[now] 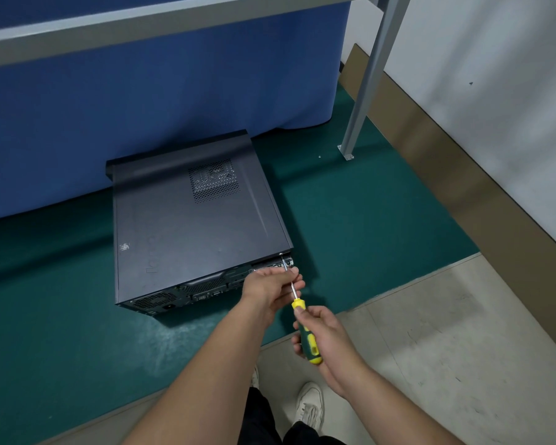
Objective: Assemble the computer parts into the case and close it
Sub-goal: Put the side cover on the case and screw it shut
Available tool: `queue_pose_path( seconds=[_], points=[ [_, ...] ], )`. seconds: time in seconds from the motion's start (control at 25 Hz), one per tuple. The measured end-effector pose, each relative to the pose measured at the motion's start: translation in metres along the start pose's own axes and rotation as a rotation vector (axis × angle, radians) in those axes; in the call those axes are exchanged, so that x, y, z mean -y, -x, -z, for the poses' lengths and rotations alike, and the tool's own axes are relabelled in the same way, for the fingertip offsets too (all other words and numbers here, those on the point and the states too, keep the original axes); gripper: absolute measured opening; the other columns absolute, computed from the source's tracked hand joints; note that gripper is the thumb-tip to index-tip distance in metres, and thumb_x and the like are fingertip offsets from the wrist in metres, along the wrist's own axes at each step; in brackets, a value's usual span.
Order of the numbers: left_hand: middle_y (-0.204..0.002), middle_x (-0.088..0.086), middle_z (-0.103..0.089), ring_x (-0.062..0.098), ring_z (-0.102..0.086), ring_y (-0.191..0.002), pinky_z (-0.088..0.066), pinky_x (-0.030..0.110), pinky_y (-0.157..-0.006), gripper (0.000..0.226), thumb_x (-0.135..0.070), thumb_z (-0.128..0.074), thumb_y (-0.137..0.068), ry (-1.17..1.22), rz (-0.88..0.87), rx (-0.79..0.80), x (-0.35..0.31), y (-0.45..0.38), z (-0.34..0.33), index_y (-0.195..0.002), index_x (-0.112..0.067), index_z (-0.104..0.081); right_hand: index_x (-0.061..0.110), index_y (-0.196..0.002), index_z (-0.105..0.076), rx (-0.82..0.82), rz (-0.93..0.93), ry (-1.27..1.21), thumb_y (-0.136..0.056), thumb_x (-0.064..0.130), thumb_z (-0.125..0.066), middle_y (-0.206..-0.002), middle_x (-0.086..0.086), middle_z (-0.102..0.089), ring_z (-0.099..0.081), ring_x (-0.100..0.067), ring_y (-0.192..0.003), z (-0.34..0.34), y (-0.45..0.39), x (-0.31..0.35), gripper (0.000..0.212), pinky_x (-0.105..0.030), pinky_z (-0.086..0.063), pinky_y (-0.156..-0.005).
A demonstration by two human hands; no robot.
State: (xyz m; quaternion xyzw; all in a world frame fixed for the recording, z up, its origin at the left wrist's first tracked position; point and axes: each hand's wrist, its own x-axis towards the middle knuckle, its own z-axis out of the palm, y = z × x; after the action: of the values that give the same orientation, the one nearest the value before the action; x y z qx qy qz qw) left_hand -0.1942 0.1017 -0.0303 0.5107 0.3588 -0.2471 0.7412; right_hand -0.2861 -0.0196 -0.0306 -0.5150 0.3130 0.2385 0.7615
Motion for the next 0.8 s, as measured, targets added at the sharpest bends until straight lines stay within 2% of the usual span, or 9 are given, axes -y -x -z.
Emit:
queue_pose_path(
  seconds=[0.08, 0.16, 0.24, 0.32, 0.44, 0.56, 0.6, 0.72, 0.8],
  points=[
    [-0.078, 0.010, -0.077, 0.018, -0.075, -0.063, -0.054, 0.023, -0.047, 0.031, -0.009, -0.087, -0.081, -0.045, -0.014, -0.070, -0.001, -0.002, -0.006, -0.091, -0.011, -0.057, 0.006, -0.111, -0.059, -0.066, 0.058, 0.086, -0.092, 0.022, -0.076, -0.083, -0.005, -0.065, -0.061, -0.015, -0.064, 0.000, 0.002, -0.006, 0.030, -0.029, -0.054, -0.060],
    [-0.076, 0.006, -0.075, 0.014, -0.073, -0.061, -0.053, 0.023, -0.048, 0.031, -0.016, -0.085, -0.084, -0.056, -0.018, -0.074, -0.002, 0.001, -0.011, -0.090, -0.015, -0.054, 0.006, -0.102, -0.065, -0.107, 0.032, 0.101, -0.096, 0.029, -0.071, -0.077, -0.005, -0.065, -0.058, -0.013, -0.061, 0.001, 0.003, -0.005, 0.025, -0.027, -0.049, -0.054],
    [-0.092, 0.007, -0.078, 0.017, -0.075, -0.077, -0.061, 0.032, -0.070, 0.017, -0.022, -0.072, -0.097, -0.027, 0.003, 0.044, -0.001, 0.005, -0.007, -0.105, -0.011, -0.062, 0.010, -0.092, -0.071, -0.080, -0.099, 0.018, -0.098, 0.039, -0.065, -0.073, -0.003, -0.064, -0.054, -0.011, -0.056, 0.002, 0.002, 0.000, 0.031, -0.024, -0.040, -0.049],
    [-0.109, 0.011, -0.078, 0.022, -0.076, -0.096, -0.059, 0.039, -0.090, 0.022, -0.014, -0.055, -0.105, -0.003, 0.024, 0.194, 0.003, 0.009, 0.001, -0.123, -0.005, -0.063, 0.012, -0.087, -0.072, 0.007, -0.246, -0.137, -0.096, 0.043, -0.063, -0.071, -0.001, -0.060, -0.049, -0.010, -0.053, 0.005, 0.000, 0.005, 0.034, -0.021, -0.036, -0.044],
    [-0.110, 0.016, -0.077, 0.025, -0.076, -0.100, -0.062, 0.034, -0.078, 0.023, -0.002, -0.049, -0.105, -0.034, -0.004, 0.251, 0.009, 0.012, 0.010, -0.123, -0.001, -0.064, 0.009, -0.097, -0.072, 0.085, -0.294, -0.228, -0.098, 0.044, -0.060, -0.076, -0.003, -0.062, -0.048, -0.010, -0.053, 0.005, 0.000, 0.007, 0.037, -0.020, -0.037, -0.041],
    [-0.098, 0.016, -0.079, 0.023, -0.078, -0.086, -0.061, 0.028, -0.066, 0.013, -0.003, -0.072, -0.093, -0.125, -0.025, 0.136, 0.003, 0.011, 0.011, -0.106, -0.001, -0.069, 0.008, -0.111, -0.069, 0.043, -0.142, -0.105, -0.100, 0.043, -0.061, -0.082, -0.006, -0.068, -0.057, -0.014, -0.059, 0.005, 0.002, 0.004, 0.037, -0.023, -0.046, -0.050],
    [-0.093, 0.015, -0.079, 0.022, -0.078, -0.081, -0.061, 0.028, -0.065, 0.017, -0.006, -0.079, -0.087, -0.163, -0.030, 0.090, 0.001, 0.009, 0.009, -0.101, -0.002, -0.069, 0.007, -0.112, -0.065, 0.023, -0.076, -0.059, -0.098, 0.038, -0.066, -0.082, -0.006, -0.068, -0.059, -0.015, -0.061, 0.004, 0.003, 0.003, 0.034, -0.025, -0.049, -0.053],
    [-0.085, 0.014, -0.077, 0.022, -0.074, -0.071, -0.060, 0.030, -0.065, 0.031, -0.010, -0.087, -0.081, -0.209, -0.058, -0.009, 0.001, 0.008, -0.001, -0.094, -0.009, -0.059, 0.007, -0.109, -0.061, -0.047, 0.034, 0.082, -0.093, 0.026, -0.075, -0.076, -0.001, -0.067, -0.060, -0.012, -0.061, 0.003, 0.002, -0.003, 0.028, -0.026, -0.051, -0.056],
    [-0.085, 0.012, -0.074, 0.021, -0.072, -0.072, -0.059, 0.028, -0.064, 0.026, -0.013, -0.081, -0.088, -0.159, -0.070, 0.025, 0.007, 0.012, -0.005, -0.092, -0.010, -0.056, 0.010, -0.101, -0.064, -0.070, -0.003, 0.080, -0.094, 0.027, -0.072, -0.074, 0.000, -0.066, -0.057, -0.010, -0.059, 0.002, 0.001, -0.001, 0.020, -0.024, -0.045, -0.052]
  ],
)
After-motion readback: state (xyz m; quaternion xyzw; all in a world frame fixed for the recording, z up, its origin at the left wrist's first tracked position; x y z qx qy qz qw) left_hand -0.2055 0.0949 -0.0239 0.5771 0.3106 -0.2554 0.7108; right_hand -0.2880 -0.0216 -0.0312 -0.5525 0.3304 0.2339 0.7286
